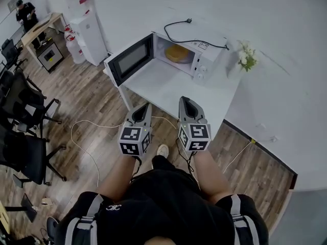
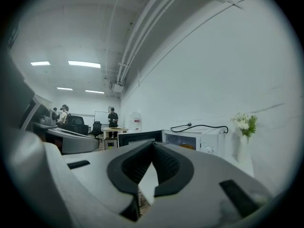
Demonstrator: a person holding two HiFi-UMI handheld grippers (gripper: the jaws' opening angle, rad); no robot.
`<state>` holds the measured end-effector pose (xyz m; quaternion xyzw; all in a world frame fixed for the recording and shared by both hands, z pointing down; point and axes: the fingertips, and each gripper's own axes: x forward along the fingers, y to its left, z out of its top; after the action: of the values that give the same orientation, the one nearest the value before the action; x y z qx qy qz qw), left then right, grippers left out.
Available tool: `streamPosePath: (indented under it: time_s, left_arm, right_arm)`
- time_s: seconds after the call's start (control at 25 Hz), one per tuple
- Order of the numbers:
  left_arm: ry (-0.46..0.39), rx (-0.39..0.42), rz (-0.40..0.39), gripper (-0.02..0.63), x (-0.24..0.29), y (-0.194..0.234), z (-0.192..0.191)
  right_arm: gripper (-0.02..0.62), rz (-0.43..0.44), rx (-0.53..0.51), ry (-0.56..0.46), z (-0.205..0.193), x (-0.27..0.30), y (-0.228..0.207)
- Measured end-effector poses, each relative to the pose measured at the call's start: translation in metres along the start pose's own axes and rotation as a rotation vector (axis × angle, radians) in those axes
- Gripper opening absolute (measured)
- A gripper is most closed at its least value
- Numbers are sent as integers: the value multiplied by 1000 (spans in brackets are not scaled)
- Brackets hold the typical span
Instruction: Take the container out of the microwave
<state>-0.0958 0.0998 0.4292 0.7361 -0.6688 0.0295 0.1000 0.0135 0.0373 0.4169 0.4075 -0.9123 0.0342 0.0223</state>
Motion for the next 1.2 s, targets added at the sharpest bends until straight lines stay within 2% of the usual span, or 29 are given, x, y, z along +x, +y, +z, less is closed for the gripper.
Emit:
streamPosePath:
  time_s: [0.28,0.6,0.92,1.2]
  left_arm:
    - [-6,86,-82,2,62,15,22]
    - [11,104,-106,0,143,44,38]
    - [30,122,-130,2,218,59,41]
    - [51,263,-141,3,272,57,35]
  right_arm:
    - [5,-50,4,6,5,58,-33]
    - [5,-93,25,13,8,128,-74]
    - [5,-102,19,32,3,182,-112]
    - [5,-135,7,46,-5,198,-143]
